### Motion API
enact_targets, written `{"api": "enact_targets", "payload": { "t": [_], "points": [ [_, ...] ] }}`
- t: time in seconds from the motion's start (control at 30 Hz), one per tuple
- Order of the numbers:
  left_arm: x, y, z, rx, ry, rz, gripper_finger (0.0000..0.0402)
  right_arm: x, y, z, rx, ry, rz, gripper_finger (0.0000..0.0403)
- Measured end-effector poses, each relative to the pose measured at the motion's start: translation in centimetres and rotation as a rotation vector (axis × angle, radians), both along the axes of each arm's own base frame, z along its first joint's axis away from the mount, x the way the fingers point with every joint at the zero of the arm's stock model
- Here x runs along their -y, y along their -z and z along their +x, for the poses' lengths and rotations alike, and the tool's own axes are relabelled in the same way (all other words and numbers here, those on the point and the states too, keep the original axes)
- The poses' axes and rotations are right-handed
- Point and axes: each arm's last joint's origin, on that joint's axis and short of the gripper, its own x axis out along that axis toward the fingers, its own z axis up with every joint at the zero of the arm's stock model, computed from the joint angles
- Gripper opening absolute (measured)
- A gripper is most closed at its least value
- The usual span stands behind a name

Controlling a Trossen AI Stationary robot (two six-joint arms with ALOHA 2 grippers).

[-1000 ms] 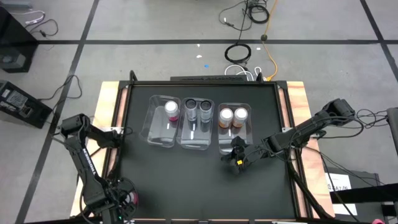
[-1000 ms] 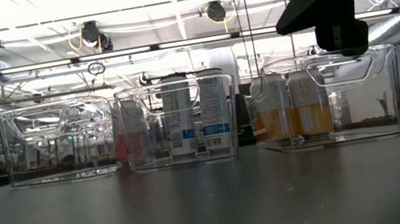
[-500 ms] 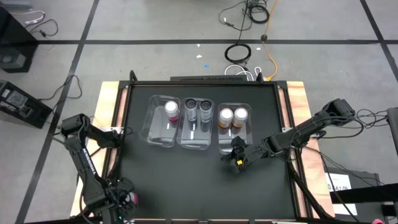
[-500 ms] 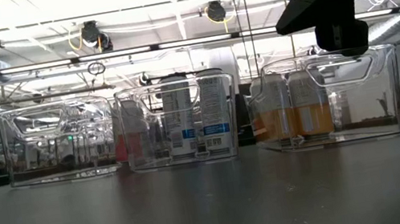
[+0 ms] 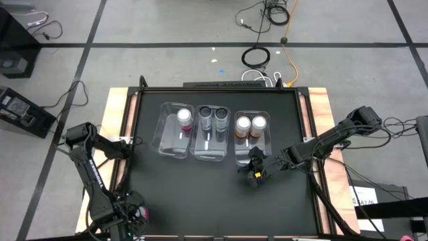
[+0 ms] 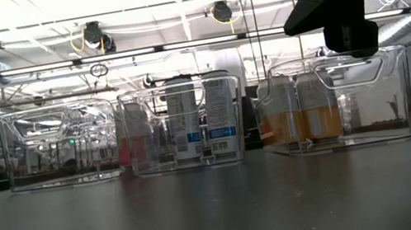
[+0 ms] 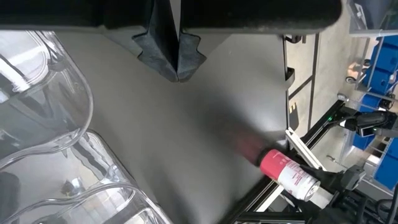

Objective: Sort soda cans
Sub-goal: Put the pink-white soda can into the left transparent bin

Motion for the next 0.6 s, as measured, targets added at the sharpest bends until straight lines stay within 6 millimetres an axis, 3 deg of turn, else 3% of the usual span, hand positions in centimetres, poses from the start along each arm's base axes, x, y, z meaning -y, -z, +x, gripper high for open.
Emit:
{"api": "enact_targets", "payload": {
  "t": [0.37, 0.6],
  "points": [
    [-0.2, -0.1, 0.3, -0.001, -0.035, -0.004, 0.0308, 0.0, 0.0, 0.0, 0.001, -0.008, -0.014, 0.0000],
    [-1.5, -1.6, 0.4, 0.006, -0.054, -0.017, 0.0308, 0.0, 0.0, 0.0, 0.002, -0.011, -0.020, 0.0000]
  ]
}}
